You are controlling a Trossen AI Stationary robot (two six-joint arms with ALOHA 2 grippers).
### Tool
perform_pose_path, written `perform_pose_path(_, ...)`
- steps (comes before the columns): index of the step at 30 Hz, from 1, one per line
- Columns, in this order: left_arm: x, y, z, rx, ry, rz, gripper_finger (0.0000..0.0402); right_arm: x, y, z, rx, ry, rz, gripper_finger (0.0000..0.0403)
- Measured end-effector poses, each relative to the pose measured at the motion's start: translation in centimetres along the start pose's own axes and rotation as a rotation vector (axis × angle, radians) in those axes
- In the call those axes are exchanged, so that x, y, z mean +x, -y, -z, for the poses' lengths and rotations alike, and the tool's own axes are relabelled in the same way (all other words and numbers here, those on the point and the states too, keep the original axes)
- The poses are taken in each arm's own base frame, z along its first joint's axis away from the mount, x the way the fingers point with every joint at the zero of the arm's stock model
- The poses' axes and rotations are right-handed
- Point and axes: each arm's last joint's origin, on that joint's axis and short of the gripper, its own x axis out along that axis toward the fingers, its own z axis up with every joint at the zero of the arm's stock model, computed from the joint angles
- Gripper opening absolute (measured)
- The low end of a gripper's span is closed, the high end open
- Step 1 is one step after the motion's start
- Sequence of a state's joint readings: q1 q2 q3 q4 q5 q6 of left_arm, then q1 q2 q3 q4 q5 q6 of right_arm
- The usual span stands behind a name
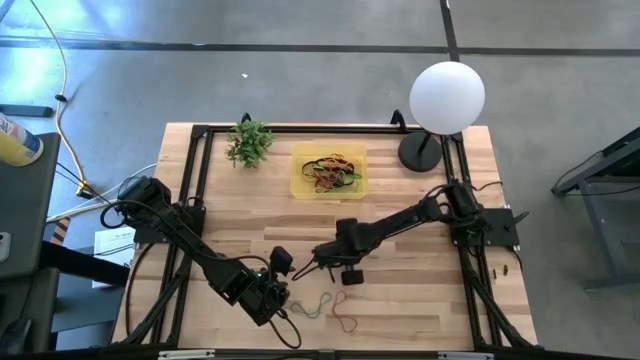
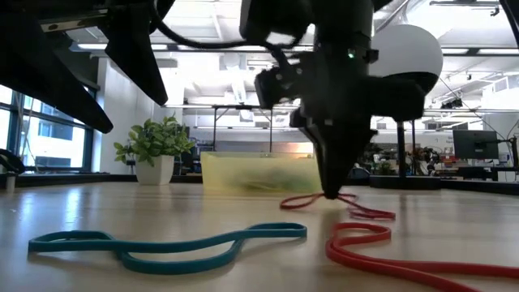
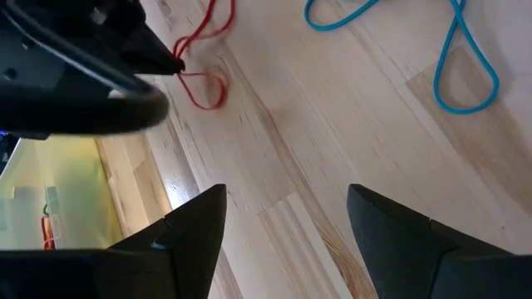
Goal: Pick and place rubber bands into bin
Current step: Put the top red rubber band into the yellow bin
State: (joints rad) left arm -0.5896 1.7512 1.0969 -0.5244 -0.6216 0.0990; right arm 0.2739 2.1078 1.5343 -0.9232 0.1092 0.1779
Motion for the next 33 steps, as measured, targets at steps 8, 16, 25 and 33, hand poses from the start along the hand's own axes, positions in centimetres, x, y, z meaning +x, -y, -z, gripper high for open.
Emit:
perform_pose_path(8, 0.0, 0.0, 0.0, 0.000, 0.000, 0.000, 0.0238, -1.1, -0.1, -0.2, -0.007, -0.011, 0.022, 0.0001)
perform_pose_path(16, 0.0, 0.0, 0.0, 0.001, 0.000, 0.000, 0.0238, -2.6, -0.3, -0.2, -0.023, -0.036, 0.099, 0.0000)
perform_pose_path(25, 0.0, 0.0, 0.0, 0.001, 0.000, 0.000, 0.0238, -4.9, -0.4, -1.0, -0.020, -0.003, 0.158, 0.0000)
perform_pose_path(33, 0.0, 0.0, 0.0, 0.001, 0.000, 0.000, 0.0238, -7.1, -0.2, -1.3, -0.013, 0.010, 0.228, 0.0000)
